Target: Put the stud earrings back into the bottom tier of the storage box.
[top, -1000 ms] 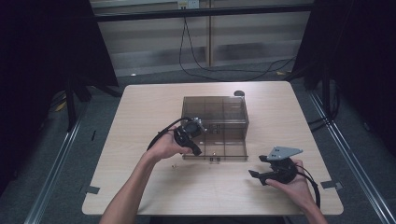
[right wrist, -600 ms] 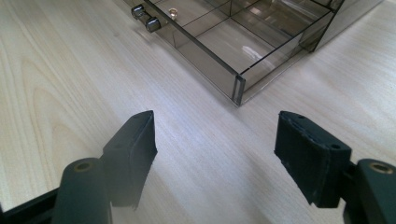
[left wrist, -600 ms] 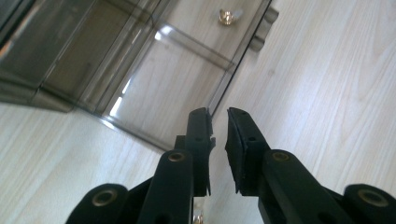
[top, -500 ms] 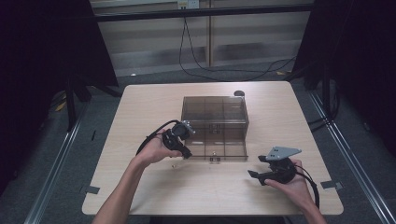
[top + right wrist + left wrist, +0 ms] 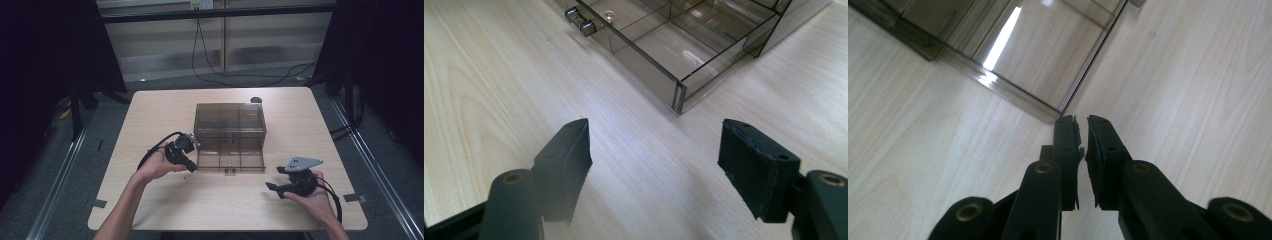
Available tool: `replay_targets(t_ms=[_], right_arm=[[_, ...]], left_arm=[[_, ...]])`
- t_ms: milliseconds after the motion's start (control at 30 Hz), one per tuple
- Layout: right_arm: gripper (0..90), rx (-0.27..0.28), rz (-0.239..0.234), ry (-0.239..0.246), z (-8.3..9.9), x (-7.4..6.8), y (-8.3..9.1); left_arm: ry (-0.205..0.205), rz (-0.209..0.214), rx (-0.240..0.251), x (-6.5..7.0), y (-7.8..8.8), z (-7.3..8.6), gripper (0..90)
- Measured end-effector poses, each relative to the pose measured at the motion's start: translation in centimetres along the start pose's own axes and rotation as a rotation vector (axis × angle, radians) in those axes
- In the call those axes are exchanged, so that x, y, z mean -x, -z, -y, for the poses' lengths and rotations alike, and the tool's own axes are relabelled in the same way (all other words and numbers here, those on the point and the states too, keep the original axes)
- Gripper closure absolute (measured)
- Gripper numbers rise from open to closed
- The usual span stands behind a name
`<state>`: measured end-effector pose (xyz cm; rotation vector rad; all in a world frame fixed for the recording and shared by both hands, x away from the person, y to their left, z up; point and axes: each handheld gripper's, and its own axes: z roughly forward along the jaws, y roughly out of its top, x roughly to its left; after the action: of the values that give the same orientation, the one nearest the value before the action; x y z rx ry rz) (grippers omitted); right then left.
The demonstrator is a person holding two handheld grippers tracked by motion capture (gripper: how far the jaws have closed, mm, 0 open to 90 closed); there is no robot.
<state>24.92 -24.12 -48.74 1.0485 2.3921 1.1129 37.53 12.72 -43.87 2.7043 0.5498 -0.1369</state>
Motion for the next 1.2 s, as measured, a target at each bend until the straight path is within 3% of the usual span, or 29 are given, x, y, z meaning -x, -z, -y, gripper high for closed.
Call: replay_targets(t_ms=[67, 100, 167, 367, 600, 900, 1000, 1033, 1100, 1200], right_arm=[[28.4, -0.002, -0.003, 0.0, 0.0, 0.0, -0.1], [28.4, -0.001, -0.004, -0.001, 0.0, 0.0, -0.1], [28.3, -0.004, -0.004, -0.003, 0.0, 0.0, -0.2], [28.2, -0.001, -0.005, -0.003, 0.0, 0.0, -0.1], [28.1, 0.0, -0.003, -0.006, 0.0, 0.0, -0.1], [28.0, -0.008, 0.002, 0.004, 0.0, 0.0, -0.1], [28.0, -0.01, 0.0, 0.004, 0.0, -0.1, -0.1], [28.0, -0.012, 0.002, 0.003, 0.0, 0.0, -0.1], [28.0, -0.01, -0.002, 0.0, 0.0, 0.0, -0.2], [27.9, -0.01, 0.0, 0.0, 0.0, 0.0, -0.1]], left_arm=[[-0.005, -0.004, -0.005, -0.1, 0.0, 0.2, 82.0], [0.017, -0.01, 0.003, 0.0, 0.0, 0.4, 81.8], [-0.007, -0.013, -0.01, -0.3, 0.3, 0.5, 81.1], [0.012, -0.009, -0.024, -0.7, 0.2, 1.3, 80.0], [-0.003, 0.01, -0.051, -0.5, -0.4, 1.8, 78.7], [0.017, 0.017, -0.068, -0.6, -1.1, 1.7, 77.1], [-0.003, 0.015, -0.083, -0.8, -1.2, 1.6, 76.8], [0.013, 0.027, -0.083, -0.7, -1.5, 1.6, 76.3], [0.005, 0.021, -0.091, -0.8, -1.6, 1.4, 76.2], [0.013, 0.03, -0.09, -1.0, -1.8, 1.3, 79.9]])
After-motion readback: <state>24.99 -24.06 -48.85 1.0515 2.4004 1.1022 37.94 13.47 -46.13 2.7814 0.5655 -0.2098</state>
